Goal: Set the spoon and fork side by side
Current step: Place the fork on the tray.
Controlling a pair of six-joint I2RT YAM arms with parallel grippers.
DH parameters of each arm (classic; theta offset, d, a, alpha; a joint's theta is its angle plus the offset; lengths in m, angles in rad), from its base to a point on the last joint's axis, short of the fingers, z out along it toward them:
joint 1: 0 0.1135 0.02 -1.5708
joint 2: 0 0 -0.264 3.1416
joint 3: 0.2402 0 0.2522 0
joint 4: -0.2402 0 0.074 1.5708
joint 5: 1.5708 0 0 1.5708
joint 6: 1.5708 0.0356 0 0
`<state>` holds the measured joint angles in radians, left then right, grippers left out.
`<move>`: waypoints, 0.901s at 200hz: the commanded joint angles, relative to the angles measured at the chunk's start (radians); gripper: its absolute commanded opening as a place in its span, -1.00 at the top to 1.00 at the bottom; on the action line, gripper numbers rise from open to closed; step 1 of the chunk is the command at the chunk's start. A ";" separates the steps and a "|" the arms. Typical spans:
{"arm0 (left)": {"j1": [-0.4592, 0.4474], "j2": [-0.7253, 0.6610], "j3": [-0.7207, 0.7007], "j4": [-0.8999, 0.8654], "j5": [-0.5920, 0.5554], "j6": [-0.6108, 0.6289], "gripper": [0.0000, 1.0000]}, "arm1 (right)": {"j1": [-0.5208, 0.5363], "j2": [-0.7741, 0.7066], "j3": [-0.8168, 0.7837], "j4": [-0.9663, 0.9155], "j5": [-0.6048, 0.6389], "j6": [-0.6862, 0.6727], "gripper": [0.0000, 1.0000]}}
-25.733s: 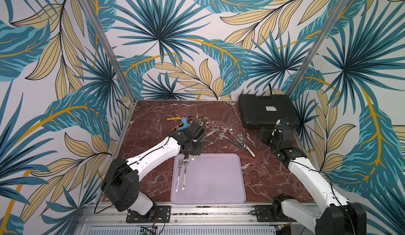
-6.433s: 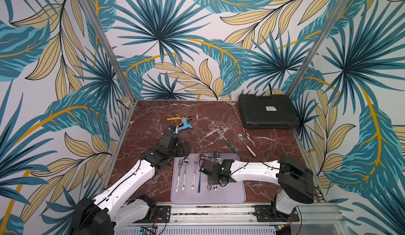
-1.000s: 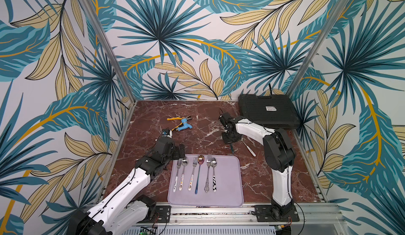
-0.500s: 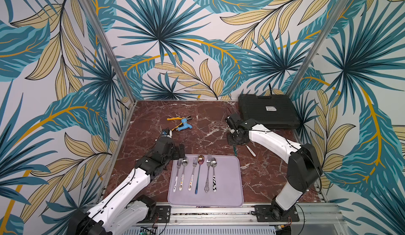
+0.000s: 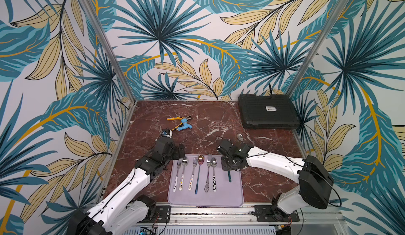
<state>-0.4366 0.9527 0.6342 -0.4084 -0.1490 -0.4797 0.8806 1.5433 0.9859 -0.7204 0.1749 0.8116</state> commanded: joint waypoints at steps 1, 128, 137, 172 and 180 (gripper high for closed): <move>0.009 -0.017 -0.021 0.013 0.007 0.006 -1.00 | 0.046 -0.010 -0.054 0.081 0.015 0.155 0.98; 0.009 -0.019 -0.019 0.010 -0.001 0.006 -1.00 | 0.157 0.100 -0.077 0.054 0.059 0.345 0.83; 0.009 -0.020 -0.018 0.010 -0.001 0.006 -1.00 | 0.158 0.108 -0.071 0.049 0.061 0.346 0.79; 0.009 -0.022 -0.018 0.006 -0.004 0.007 -1.00 | 0.155 0.128 -0.055 0.044 0.071 0.337 0.53; 0.009 -0.023 -0.018 0.005 -0.004 0.007 -1.00 | 0.155 0.129 -0.051 0.041 0.074 0.336 0.46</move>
<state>-0.4347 0.9527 0.6285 -0.4084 -0.1459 -0.4797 1.0340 1.6485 0.9241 -0.6403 0.2173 1.1419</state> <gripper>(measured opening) 0.999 0.232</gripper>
